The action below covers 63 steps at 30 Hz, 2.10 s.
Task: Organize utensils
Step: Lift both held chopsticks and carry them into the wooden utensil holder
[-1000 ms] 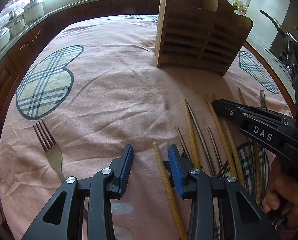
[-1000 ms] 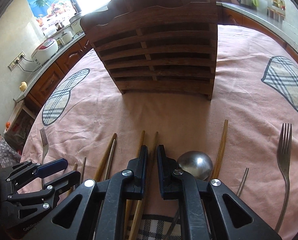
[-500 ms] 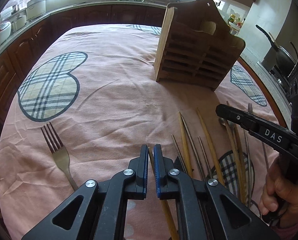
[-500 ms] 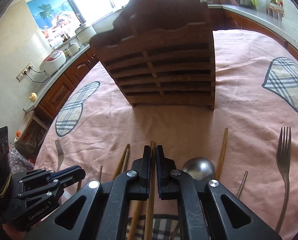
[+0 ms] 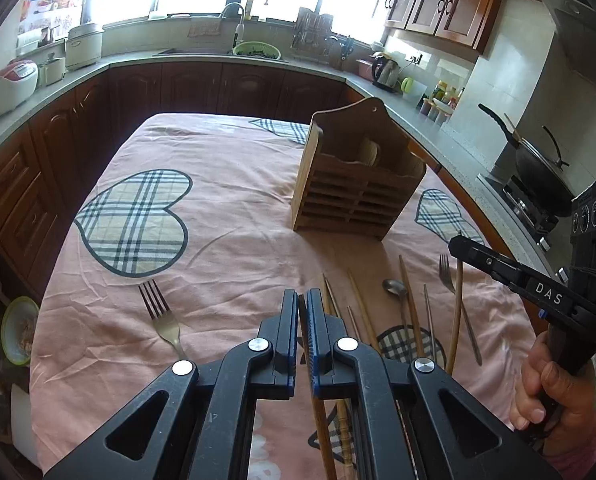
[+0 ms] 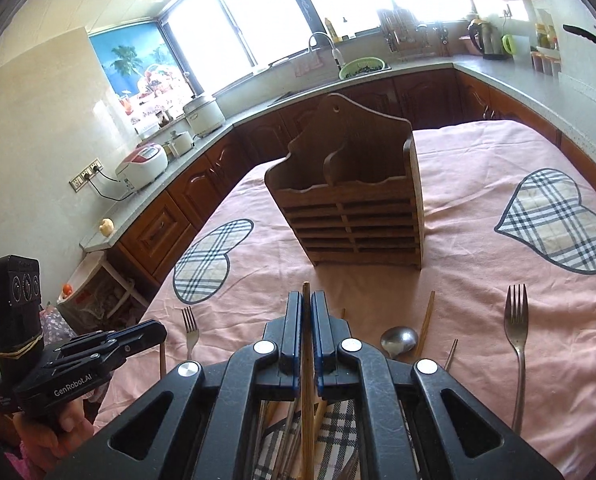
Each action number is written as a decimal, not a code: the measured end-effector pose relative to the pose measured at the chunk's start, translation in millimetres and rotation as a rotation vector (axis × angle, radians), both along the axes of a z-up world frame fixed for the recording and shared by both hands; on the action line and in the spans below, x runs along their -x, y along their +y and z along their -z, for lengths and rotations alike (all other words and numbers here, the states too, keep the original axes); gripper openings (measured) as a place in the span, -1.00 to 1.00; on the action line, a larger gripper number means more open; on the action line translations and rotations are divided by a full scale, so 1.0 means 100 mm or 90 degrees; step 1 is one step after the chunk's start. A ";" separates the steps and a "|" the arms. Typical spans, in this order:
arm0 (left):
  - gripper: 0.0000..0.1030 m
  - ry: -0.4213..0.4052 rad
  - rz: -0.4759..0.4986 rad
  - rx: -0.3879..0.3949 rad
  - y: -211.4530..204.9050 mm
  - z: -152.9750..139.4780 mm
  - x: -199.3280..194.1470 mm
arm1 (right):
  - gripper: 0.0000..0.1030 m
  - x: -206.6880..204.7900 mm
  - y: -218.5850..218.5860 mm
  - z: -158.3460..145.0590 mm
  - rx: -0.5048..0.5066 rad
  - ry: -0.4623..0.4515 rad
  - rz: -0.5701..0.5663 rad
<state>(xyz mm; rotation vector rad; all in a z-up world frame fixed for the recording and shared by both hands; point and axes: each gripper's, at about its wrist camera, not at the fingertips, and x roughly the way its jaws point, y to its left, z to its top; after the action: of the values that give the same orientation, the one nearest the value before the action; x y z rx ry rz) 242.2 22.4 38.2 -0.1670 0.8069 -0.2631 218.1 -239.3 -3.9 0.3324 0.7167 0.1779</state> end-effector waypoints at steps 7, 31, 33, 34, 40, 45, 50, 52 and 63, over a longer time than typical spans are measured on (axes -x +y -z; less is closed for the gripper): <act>-0.95 -0.048 -0.002 0.010 0.09 -0.29 0.28 | -0.92 0.23 -0.05 -0.27 0.002 -0.047 0.014; -0.95 -0.148 -0.016 0.029 0.17 -0.72 0.40 | -0.92 0.36 -0.17 -0.77 0.015 -0.136 0.036; -0.95 -0.160 -0.017 0.030 0.17 -0.76 0.37 | -0.92 0.34 -0.19 -0.79 0.015 -0.140 0.041; -0.95 -0.165 -0.016 0.031 0.17 -0.78 0.36 | -0.92 0.33 -0.20 -0.79 0.014 -0.143 0.043; -0.95 -0.203 -0.013 0.046 0.18 -0.93 0.24 | -0.92 0.23 -0.33 -0.87 0.003 -0.167 0.061; -0.96 -0.243 -0.010 0.063 0.19 -1.05 0.10 | -0.92 0.10 -0.49 -1.01 -0.009 -0.199 0.086; -0.95 -0.284 -0.013 0.069 0.18 -1.12 -0.10 | -0.91 -0.09 -0.63 -1.19 -0.011 -0.239 0.114; -0.95 -0.302 -0.015 0.068 0.15 -1.14 -0.19 | -0.92 -0.18 -0.68 -1.27 -0.012 -0.254 0.122; -0.95 -0.348 -0.051 0.086 0.00 -0.88 -0.83 | -0.91 -0.62 -0.90 -1.56 0.001 -0.333 0.175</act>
<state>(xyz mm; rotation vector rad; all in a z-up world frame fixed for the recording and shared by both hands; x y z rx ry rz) 325.6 22.1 126.5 -0.2399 0.2393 -0.2708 280.1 -329.0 152.3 0.3599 0.1511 -0.0013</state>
